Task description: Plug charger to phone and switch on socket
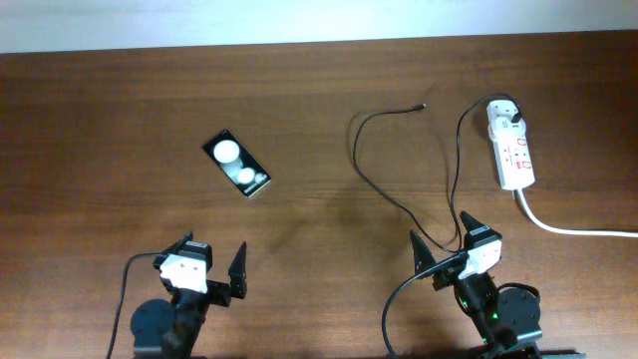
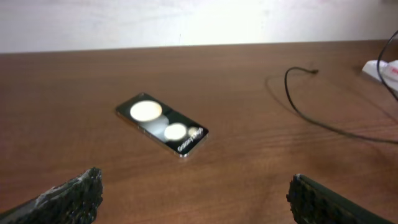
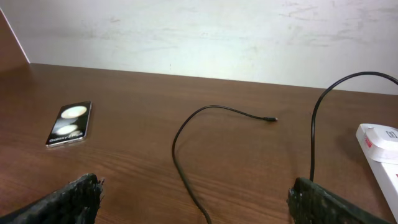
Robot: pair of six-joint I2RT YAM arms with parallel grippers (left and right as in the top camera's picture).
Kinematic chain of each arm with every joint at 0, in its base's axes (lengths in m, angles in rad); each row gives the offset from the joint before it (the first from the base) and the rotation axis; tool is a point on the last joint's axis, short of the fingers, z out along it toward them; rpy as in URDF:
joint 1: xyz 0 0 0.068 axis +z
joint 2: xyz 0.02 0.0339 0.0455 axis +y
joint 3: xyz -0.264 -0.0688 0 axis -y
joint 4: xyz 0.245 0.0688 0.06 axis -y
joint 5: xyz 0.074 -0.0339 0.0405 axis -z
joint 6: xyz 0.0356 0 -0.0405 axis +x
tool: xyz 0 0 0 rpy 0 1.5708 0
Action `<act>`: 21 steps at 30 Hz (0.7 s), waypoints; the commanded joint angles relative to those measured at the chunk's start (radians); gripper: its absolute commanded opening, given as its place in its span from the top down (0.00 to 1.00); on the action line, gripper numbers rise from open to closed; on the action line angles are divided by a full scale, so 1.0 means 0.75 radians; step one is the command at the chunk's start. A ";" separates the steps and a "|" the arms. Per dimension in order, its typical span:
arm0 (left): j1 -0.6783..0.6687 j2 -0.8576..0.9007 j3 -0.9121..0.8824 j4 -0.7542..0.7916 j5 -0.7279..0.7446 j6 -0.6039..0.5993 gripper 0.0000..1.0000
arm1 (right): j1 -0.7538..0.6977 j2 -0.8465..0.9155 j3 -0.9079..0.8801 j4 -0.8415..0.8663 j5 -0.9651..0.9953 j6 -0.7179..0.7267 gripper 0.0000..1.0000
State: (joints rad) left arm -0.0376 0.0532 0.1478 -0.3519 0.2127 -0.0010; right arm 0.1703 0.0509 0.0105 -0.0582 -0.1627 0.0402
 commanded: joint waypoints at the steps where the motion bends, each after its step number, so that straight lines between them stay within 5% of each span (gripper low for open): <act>1: -0.005 0.001 0.111 -0.073 0.015 -0.013 0.01 | -0.010 0.005 -0.007 -0.007 -0.012 -0.009 0.01; 7: -0.005 0.082 0.250 -0.219 0.011 -0.013 0.01 | -0.010 0.005 -0.007 -0.007 -0.012 -0.009 0.01; 11: -0.005 0.365 0.444 -0.243 0.011 -0.013 0.01 | -0.010 0.005 -0.007 -0.008 -0.012 -0.009 0.01; 17: -0.005 0.907 1.015 -0.720 0.015 -0.013 0.01 | -0.010 0.005 -0.007 -0.007 -0.012 -0.009 0.01; 21: -0.005 1.045 1.124 -0.941 0.266 -0.013 0.01 | -0.010 0.005 -0.007 -0.007 -0.012 -0.009 0.01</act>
State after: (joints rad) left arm -0.0376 0.8223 0.9726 -0.9977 0.2958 -0.0040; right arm 0.1699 0.0582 0.0105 -0.0582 -0.1627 0.0406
